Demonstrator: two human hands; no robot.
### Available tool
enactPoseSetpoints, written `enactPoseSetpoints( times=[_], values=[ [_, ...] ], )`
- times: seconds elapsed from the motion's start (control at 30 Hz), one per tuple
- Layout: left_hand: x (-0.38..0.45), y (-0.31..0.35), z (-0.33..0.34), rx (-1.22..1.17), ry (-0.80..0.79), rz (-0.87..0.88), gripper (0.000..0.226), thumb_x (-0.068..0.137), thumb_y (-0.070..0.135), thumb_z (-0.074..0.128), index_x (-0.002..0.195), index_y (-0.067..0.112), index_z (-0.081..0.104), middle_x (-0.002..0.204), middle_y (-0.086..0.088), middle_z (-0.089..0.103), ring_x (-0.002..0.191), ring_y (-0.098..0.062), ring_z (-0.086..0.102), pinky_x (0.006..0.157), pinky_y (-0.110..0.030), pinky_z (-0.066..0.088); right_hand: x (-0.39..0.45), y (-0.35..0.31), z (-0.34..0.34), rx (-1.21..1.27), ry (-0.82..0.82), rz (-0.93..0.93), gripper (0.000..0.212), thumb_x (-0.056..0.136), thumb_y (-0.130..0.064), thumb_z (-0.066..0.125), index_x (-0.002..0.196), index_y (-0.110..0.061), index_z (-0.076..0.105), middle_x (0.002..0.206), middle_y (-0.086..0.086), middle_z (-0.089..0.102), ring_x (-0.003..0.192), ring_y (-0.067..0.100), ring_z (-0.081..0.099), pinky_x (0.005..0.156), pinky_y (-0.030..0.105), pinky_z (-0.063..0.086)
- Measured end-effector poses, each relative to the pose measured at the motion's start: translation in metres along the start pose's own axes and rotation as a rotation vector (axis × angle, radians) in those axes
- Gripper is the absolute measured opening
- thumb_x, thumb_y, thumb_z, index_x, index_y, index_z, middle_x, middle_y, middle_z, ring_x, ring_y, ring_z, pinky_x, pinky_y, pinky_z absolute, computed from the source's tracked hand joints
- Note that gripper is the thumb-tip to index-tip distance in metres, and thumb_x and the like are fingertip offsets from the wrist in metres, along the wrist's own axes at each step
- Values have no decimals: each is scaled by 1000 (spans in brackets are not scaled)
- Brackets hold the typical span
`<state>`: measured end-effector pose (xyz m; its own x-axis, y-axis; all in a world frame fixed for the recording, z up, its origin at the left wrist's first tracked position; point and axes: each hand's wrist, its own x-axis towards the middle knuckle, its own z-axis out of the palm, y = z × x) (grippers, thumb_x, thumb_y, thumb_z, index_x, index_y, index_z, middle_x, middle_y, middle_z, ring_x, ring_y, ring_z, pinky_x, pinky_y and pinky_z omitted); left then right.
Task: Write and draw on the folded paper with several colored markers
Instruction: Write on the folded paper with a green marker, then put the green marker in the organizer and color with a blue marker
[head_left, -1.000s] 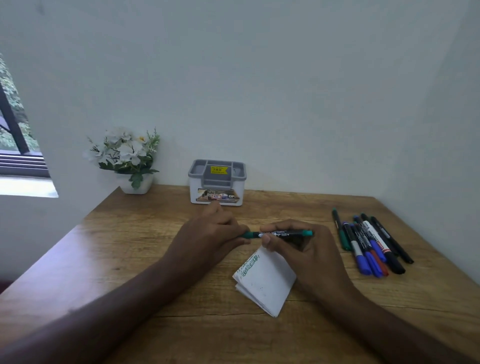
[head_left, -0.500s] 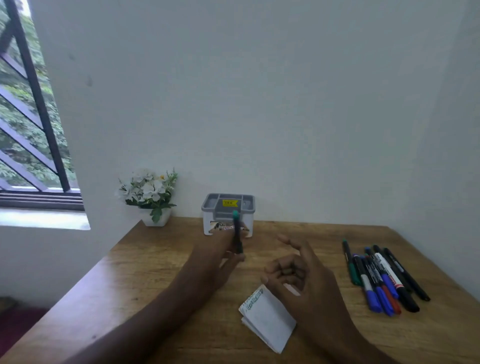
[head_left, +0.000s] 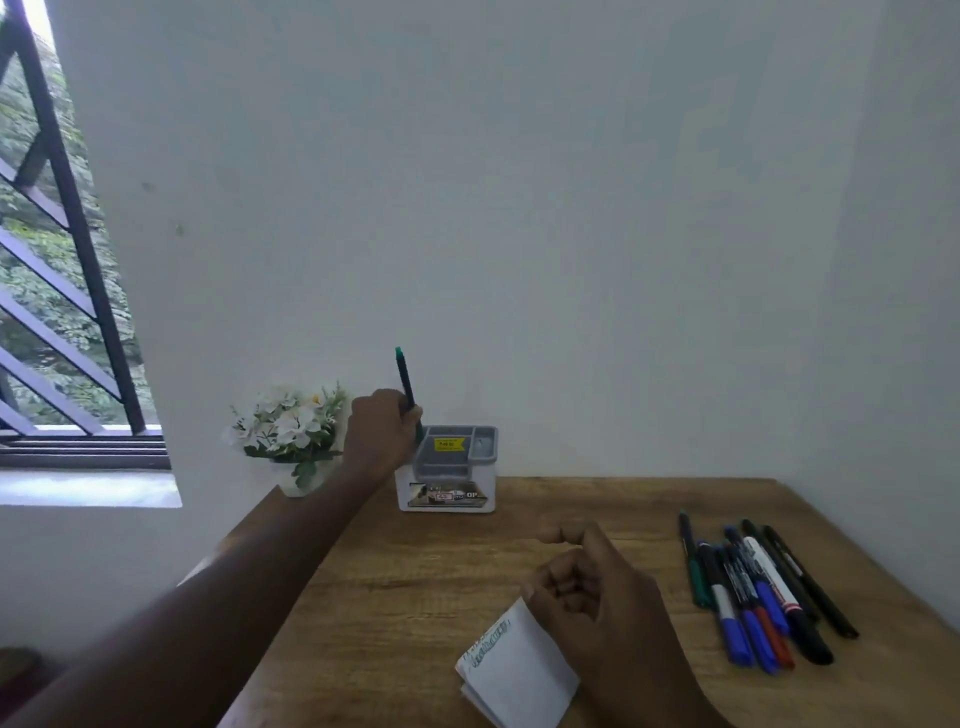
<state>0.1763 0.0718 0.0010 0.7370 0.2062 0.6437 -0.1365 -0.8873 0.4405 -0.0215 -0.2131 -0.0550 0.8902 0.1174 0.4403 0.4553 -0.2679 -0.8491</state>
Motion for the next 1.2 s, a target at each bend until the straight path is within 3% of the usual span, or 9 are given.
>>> enactPoseSetpoints(
  times=[0.23,0.37,0.53,0.63,0.73,0.93,1.0,1.1,1.2],
  values=[
    [-9,-5,2,-27,-47,-26,31,90,36,77,93,5,83,84,-12,79,81,-25,76,70,-26,51,5,0,-12,-99,-15,-36,14,89,-18,78,96,-28,71,87,-13,75,84,7,73,73,16,57],
    [-57,10,-34,-102,160,118,17,96,5,68,110,5,77,101,-9,79,91,-20,74,78,-27,50,15,6,-22,-244,19,-60,5,88,-21,77,91,-24,75,82,-12,76,83,4,71,70,12,55],
    [-138,13,-52,-165,-55,286,49,81,-19,67,111,18,79,108,6,78,98,-7,73,86,-32,60,26,13,-40,-551,5,-64,7,90,-23,69,95,-23,74,88,-11,72,83,3,66,74,20,54],
    [-163,16,-53,-313,-169,87,46,81,-14,74,101,27,79,102,18,77,92,6,72,85,-16,57,34,16,-59,-783,45,-8,10,94,-19,67,96,-22,76,96,-7,73,87,6,64,77,23,52],
    [-168,32,-52,-416,-252,86,29,73,2,91,90,23,80,87,20,79,79,7,74,76,-4,51,41,19,-82,-986,81,103,12,95,-17,65,95,-17,77,95,-2,75,82,12,67,75,28,58],
    [-169,42,-50,-500,-308,166,24,66,14,93,85,22,80,81,26,77,76,6,75,76,-3,51,44,28,-92,-1144,41,237,15,89,-16,67,73,-16,66,69,-3,64,59,10,61,51,26,51],
    [-166,40,-51,-520,-286,187,26,62,18,94,83,22,80,80,25,77,74,5,75,75,-6,53,46,33,-85,-1183,16,236,13,89,-16,68,76,-17,67,72,-3,66,61,10,64,55,28,57],
    [-164,35,-52,-528,-242,247,27,57,23,95,79,23,79,79,25,76,72,4,75,73,-8,56,47,32,-77,-1181,-32,247,15,95,-13,62,85,-18,72,83,-2,70,66,9,61,51,16,42],
    [-168,37,-51,-562,-221,289,27,58,24,94,79,23,79,82,24,77,72,4,75,71,-11,57,46,30,-72,-1209,-57,238,21,100,-14,57,103,-17,77,99,-1,75,83,12,68,70,23,55]
  ],
)
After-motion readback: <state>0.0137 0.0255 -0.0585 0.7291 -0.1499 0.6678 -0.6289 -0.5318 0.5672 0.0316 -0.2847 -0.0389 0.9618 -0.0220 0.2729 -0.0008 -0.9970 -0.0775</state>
